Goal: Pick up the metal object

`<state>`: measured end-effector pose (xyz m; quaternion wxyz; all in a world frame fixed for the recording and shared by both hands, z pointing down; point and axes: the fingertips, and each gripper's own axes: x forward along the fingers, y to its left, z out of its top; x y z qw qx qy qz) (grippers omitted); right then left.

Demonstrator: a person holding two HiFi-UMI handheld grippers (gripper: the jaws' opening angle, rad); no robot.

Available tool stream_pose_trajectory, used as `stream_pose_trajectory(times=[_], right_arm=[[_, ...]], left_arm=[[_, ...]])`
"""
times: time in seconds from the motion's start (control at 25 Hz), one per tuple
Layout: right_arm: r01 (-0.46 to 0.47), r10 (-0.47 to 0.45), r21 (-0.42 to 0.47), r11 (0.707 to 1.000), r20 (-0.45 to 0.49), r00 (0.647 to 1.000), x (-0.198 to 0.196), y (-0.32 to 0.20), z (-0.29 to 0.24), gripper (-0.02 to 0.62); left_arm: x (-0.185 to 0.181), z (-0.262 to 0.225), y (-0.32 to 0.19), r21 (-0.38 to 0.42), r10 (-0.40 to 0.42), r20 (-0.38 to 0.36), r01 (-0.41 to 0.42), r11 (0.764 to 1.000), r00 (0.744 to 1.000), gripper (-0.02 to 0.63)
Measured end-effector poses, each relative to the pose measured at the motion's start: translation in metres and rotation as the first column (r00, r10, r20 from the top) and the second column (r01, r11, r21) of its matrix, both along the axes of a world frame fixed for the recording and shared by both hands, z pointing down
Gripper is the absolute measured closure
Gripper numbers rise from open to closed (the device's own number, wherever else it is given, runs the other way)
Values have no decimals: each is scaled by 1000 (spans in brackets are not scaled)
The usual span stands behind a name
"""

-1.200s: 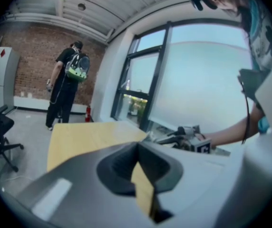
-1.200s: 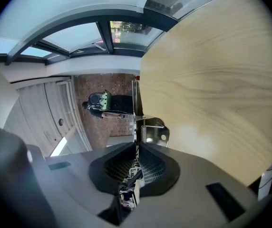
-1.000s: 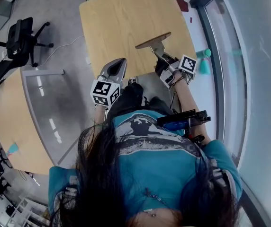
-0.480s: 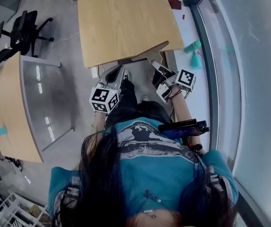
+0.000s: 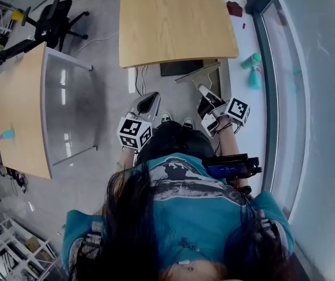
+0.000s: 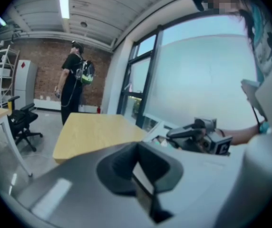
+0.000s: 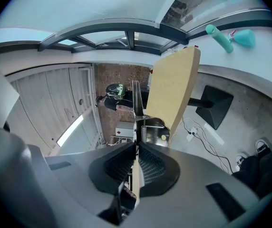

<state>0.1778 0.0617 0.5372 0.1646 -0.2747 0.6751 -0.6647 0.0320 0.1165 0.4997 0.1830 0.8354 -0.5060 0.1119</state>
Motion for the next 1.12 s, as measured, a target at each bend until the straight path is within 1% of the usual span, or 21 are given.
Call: stream_pose_trajectory(times=[0.2, 0.4, 0.56, 0.68, 0.8, 0.92, 1.12], right_arm=[[4, -5, 14, 1000, 18, 1000, -17, 17, -1, 557], [12, -11, 13, 1000, -14, 1000, -28, 37, 0, 557], [-9, 8, 29, 1000, 4, 1000, -45, 57, -12, 557], [-30, 30, 26, 999, -18, 999, -56, 79, -19, 557], [-50, 51, 29, 998, -37, 998, -64, 109, -27, 557], [-73, 75, 45, 996, -60, 995, -63, 146, -36, 557], [-108, 110, 44, 993, -60, 992, -60, 165, -38, 557]], left_arm=[[-16, -1, 19, 8, -21, -17, 21, 1000, 1000, 603], [-26, 3, 42, 13, -11, -19, 12, 1000, 1000, 603], [-43, -6, 65, 41, 2, -19, -2, 999, 1000, 603], [-62, -8, 87, 39, 4, -36, -2, 999, 999, 603], [-74, -6, 111, 34, 22, -63, -20, 999, 998, 603], [-76, 1, 140, 28, 54, -83, -52, 998, 995, 603], [-74, 6, 145, 33, 81, -101, -78, 996, 992, 603]])
